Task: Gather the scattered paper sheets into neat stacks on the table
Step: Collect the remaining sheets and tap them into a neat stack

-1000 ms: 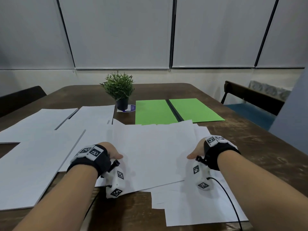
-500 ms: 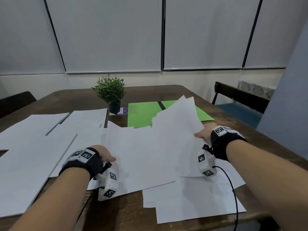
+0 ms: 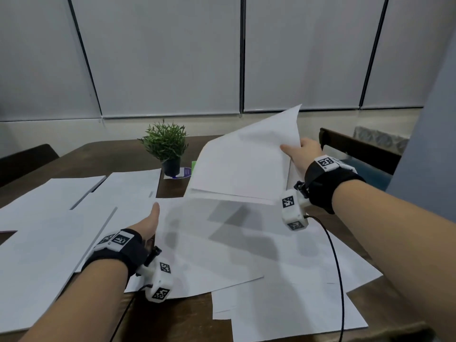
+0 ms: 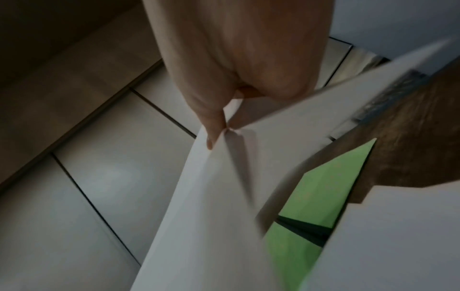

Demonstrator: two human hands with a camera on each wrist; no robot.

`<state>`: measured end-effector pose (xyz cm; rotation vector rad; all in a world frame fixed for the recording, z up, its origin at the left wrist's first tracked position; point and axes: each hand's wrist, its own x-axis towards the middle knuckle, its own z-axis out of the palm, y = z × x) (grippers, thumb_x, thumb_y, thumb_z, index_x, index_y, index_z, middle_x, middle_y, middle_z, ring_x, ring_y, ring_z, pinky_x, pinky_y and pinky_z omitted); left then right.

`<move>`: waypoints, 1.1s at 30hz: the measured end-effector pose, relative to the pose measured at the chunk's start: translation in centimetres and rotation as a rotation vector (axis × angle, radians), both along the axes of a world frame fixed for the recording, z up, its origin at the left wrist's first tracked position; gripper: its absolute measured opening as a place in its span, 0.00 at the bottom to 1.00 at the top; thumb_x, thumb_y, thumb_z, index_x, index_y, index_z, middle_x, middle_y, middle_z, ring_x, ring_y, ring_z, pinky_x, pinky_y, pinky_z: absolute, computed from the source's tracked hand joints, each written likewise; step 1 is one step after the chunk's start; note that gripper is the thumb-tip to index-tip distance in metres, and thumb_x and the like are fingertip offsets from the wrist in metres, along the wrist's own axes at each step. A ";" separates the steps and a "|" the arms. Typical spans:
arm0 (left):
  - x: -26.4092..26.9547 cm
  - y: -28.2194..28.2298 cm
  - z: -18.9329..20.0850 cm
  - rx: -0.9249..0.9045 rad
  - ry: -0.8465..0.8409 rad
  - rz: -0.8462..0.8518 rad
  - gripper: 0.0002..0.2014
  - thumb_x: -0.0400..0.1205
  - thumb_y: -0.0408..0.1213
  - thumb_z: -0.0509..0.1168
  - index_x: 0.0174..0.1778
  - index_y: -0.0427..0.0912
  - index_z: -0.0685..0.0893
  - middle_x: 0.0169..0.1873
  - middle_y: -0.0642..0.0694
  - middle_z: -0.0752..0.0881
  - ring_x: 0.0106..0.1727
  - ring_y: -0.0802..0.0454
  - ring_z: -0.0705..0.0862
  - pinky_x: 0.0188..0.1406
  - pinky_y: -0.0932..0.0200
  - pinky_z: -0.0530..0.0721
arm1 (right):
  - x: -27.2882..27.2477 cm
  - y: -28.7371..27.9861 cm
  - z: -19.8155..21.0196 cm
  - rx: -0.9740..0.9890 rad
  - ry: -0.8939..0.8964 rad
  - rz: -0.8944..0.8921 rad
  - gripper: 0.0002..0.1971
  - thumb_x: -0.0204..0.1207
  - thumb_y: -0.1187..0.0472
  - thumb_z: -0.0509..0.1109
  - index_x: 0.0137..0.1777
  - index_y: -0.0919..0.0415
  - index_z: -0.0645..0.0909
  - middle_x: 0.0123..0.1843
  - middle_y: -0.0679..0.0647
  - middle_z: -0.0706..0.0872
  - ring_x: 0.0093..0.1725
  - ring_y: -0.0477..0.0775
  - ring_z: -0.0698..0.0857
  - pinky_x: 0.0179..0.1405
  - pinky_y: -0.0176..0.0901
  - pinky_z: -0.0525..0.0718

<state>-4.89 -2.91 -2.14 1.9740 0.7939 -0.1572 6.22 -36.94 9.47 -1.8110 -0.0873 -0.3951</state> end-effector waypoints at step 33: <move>-1.2 -3.9 2.2 0.793 0.361 -0.500 0.30 0.86 0.58 0.52 0.74 0.38 0.73 0.74 0.42 0.74 0.75 0.47 0.72 0.71 0.60 0.68 | -1.6 -1.2 -11.4 -1.143 0.718 0.015 0.44 0.59 0.30 0.77 0.72 0.54 0.75 0.71 0.55 0.80 0.66 0.61 0.80 0.58 0.49 0.77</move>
